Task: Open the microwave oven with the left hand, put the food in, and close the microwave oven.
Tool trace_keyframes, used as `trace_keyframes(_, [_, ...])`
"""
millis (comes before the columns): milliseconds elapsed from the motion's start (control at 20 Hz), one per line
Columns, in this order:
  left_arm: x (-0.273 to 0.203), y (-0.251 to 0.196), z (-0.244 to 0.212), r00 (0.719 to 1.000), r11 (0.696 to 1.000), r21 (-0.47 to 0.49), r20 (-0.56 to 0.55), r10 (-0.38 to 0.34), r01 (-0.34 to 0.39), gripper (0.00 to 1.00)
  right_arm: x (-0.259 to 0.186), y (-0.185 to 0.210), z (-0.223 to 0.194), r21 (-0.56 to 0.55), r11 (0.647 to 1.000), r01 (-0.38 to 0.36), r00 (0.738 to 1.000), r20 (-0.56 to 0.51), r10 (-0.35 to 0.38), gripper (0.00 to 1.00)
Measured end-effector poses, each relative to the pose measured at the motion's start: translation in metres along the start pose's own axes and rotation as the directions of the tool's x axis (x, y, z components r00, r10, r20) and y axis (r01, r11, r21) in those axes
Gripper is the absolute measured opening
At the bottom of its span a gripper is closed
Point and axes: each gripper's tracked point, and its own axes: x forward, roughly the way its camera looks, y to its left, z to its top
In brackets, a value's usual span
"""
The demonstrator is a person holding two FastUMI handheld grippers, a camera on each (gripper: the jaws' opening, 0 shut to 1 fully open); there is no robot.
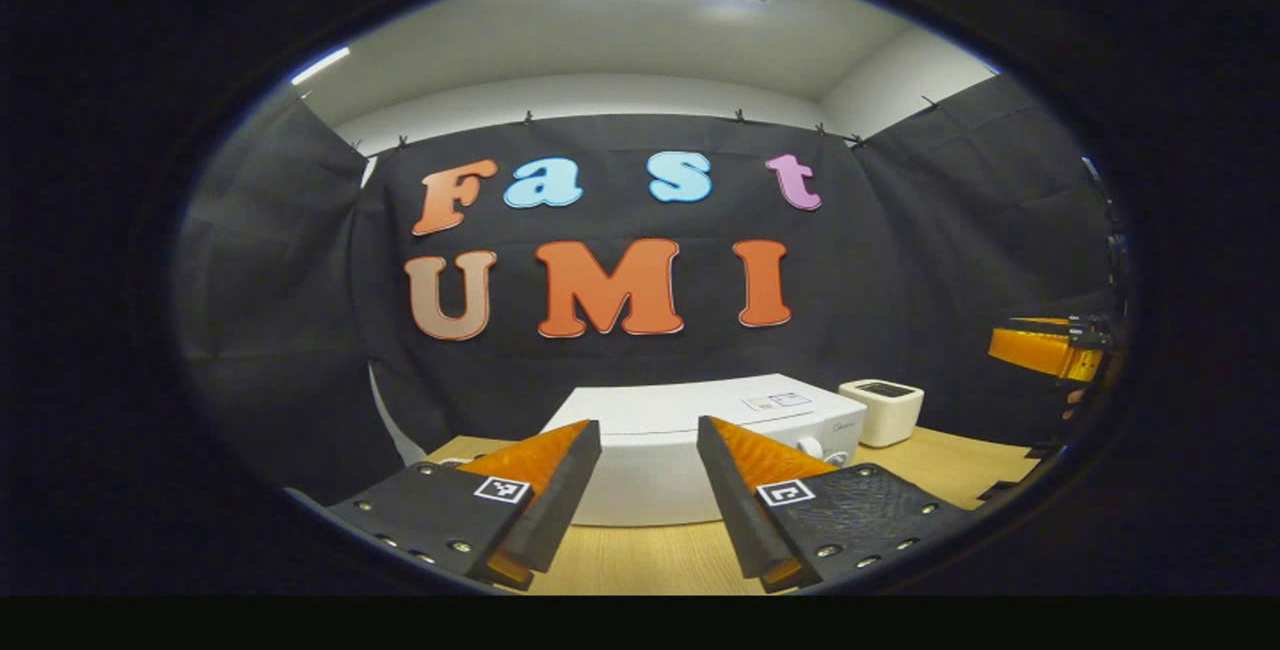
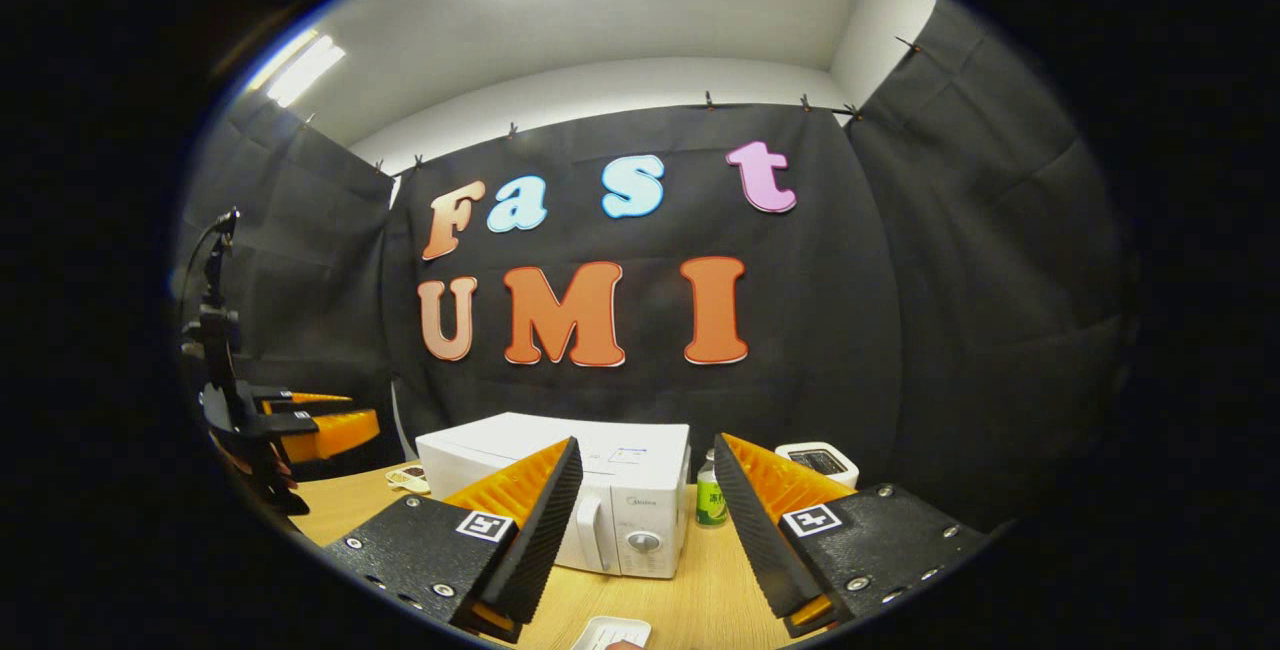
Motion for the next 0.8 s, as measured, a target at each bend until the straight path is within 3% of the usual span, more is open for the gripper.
trace_keyframes(150, [-0.03,0.03,0.031,0.998,0.998,-0.012,0.006,0.057,-0.056,0.73,0.0,0.027,0.022,-0.007,0.999,-0.045,0.999,0.03,0.045,0.84])
trace_keyframes(250, [-0.043,0.047,0.048,0.996,0.996,-0.033,0.022,0.087,-0.086,0.87,0.001,0.042,0.034,-0.006,0.998,-0.065,0.997,0.038,0.065,0.84])
trace_keyframes(300, [-0.049,0.058,0.055,0.994,0.994,-0.041,0.03,0.104,-0.103,0.83,0.002,0.047,0.037,-0.007,0.998,-0.068,0.997,0.033,0.069,0.85])
trace_keyframes(800, [-0.082,0.134,0.094,0.977,0.979,-0.02,0.063,0.205,-0.204,0.86,0.006,0.067,0.081,-0.027,0.996,-0.082,0.993,0.08,0.084,0.91])
